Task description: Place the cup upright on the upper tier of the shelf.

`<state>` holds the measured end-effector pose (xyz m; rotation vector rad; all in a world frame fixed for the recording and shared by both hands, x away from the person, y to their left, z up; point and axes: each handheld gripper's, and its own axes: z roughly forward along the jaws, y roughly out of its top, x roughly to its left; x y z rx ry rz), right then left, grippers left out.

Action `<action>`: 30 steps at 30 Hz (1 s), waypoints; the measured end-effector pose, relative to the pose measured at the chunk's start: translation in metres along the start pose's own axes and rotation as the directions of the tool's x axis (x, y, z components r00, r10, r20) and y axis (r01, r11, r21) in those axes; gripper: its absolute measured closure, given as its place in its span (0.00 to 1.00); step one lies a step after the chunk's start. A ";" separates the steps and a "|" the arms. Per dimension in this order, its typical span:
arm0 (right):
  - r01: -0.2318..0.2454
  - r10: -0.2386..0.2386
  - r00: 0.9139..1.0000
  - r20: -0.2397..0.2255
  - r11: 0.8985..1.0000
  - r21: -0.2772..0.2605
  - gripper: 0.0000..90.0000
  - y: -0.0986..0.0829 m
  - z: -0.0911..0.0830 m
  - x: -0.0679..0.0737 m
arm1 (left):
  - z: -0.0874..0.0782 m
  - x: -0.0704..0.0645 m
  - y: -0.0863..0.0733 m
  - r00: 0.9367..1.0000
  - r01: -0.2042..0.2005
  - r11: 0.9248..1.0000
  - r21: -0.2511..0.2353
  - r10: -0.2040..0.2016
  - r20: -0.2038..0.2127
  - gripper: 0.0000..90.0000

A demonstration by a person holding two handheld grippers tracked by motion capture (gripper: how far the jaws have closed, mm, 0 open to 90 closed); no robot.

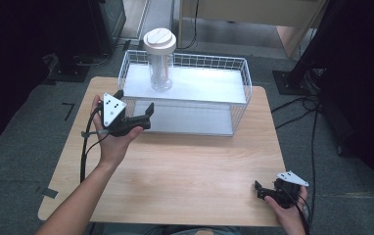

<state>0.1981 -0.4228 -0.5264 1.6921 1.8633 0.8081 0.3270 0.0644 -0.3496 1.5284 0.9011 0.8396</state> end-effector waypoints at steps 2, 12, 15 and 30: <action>0.000 0.000 1.000 0.000 1.000 0.000 0.01 0.000 0.000 0.000 | -0.005 0.001 -0.003 1.000 0.004 1.000 -0.004 -0.004 -0.001 0.00; 0.000 0.000 1.000 0.000 1.000 0.001 0.01 0.000 0.000 0.000 | -0.031 0.006 -0.020 1.000 -0.002 1.000 -0.004 0.002 -0.002 0.00; 0.002 -0.002 1.000 0.000 1.000 0.001 0.01 0.000 0.000 0.000 | -0.039 0.008 -0.029 1.000 -0.007 1.000 0.002 0.007 -0.002 0.00; 0.001 -0.001 1.000 0.000 1.000 0.000 0.01 0.000 0.000 0.000 | -0.068 0.021 -0.067 1.000 0.019 0.999 0.039 -0.018 -0.020 0.00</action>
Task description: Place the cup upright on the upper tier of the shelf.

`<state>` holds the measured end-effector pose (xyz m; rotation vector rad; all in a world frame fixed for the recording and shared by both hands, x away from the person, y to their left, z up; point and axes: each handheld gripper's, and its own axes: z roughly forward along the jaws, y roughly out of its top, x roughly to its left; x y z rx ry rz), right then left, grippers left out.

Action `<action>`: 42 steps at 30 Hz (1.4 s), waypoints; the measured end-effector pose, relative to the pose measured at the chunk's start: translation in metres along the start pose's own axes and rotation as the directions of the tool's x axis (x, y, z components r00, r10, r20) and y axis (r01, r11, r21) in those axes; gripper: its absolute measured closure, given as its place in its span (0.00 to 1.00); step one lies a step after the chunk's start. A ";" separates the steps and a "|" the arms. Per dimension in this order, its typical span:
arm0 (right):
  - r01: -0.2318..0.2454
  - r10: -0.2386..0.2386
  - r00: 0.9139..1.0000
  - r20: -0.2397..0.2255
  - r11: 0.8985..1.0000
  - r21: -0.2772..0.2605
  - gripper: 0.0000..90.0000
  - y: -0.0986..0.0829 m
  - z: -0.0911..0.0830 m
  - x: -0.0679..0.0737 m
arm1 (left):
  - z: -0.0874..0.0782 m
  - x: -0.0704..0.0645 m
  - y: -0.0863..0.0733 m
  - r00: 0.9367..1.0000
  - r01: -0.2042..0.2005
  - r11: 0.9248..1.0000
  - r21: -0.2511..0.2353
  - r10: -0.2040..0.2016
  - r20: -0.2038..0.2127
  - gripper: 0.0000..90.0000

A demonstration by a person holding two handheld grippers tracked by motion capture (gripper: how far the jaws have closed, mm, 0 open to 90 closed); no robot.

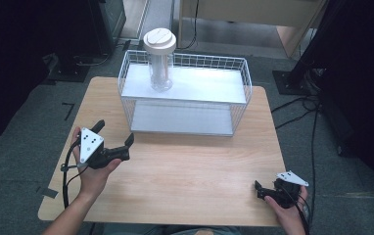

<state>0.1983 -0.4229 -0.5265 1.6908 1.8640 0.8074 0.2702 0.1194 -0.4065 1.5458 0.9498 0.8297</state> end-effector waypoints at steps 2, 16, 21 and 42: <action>0.000 0.000 1.000 0.000 1.000 0.000 0.01 0.000 0.000 0.000 | -0.003 0.001 -0.006 1.000 0.004 1.000 0.010 -0.004 -0.003 0.00; -0.001 0.001 1.000 0.001 1.000 0.002 0.01 0.000 0.000 0.000 | -0.030 0.022 -0.055 0.998 0.033 0.995 0.091 -0.028 -0.048 0.00; -0.001 0.001 1.000 0.001 1.000 0.002 0.01 0.000 0.000 0.000 | -0.038 0.027 -0.070 0.998 0.032 0.992 0.124 -0.024 -0.061 0.00; -0.001 0.001 1.000 0.001 1.000 0.002 0.01 0.000 0.000 0.000 | -0.050 0.062 -0.113 0.977 0.159 0.899 0.408 -0.085 -0.194 0.00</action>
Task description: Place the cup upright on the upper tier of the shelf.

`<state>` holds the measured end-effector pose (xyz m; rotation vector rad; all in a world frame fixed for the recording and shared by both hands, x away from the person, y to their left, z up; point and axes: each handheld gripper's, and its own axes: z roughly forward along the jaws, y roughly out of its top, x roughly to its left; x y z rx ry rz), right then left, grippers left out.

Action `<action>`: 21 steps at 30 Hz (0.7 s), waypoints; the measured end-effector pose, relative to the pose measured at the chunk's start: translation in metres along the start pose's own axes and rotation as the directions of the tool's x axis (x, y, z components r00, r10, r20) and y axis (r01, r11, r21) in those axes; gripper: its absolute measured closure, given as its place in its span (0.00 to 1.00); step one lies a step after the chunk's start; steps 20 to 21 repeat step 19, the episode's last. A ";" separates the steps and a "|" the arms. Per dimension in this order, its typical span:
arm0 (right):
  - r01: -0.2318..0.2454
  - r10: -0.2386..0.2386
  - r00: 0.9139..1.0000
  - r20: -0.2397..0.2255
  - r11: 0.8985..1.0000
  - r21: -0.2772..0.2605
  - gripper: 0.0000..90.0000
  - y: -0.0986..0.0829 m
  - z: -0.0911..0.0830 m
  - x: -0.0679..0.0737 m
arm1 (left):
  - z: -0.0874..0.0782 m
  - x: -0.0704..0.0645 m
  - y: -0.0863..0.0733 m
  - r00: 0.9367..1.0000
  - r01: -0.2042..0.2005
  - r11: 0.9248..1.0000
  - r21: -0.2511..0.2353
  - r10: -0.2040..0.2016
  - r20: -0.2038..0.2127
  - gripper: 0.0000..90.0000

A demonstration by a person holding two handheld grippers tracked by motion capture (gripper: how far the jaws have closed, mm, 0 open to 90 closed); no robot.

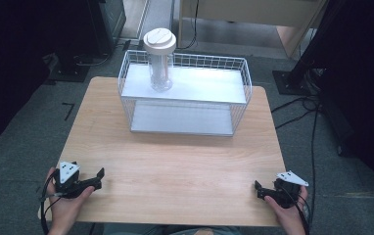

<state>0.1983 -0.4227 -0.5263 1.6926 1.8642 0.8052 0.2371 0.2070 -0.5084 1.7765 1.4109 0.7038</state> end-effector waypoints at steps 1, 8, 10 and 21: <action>0.000 0.000 1.000 0.000 1.000 0.000 0.01 0.000 0.000 0.000 | 0.002 -0.001 0.000 1.000 -0.012 1.000 0.020 0.012 -0.006 0.00; -0.001 0.001 1.000 0.000 1.000 0.001 0.01 0.000 0.000 0.000 | 0.012 -0.006 0.001 0.998 -0.050 0.992 0.119 0.053 -0.025 0.00; -0.002 0.002 1.000 0.000 1.000 0.000 0.01 0.000 0.000 0.000 | 0.014 -0.007 0.000 0.997 -0.066 0.987 0.143 0.071 -0.029 0.00; 0.000 0.000 1.000 0.000 1.000 0.000 0.01 0.000 0.000 0.000 | 0.018 -0.008 0.000 0.997 -0.076 0.975 0.206 0.076 0.010 0.00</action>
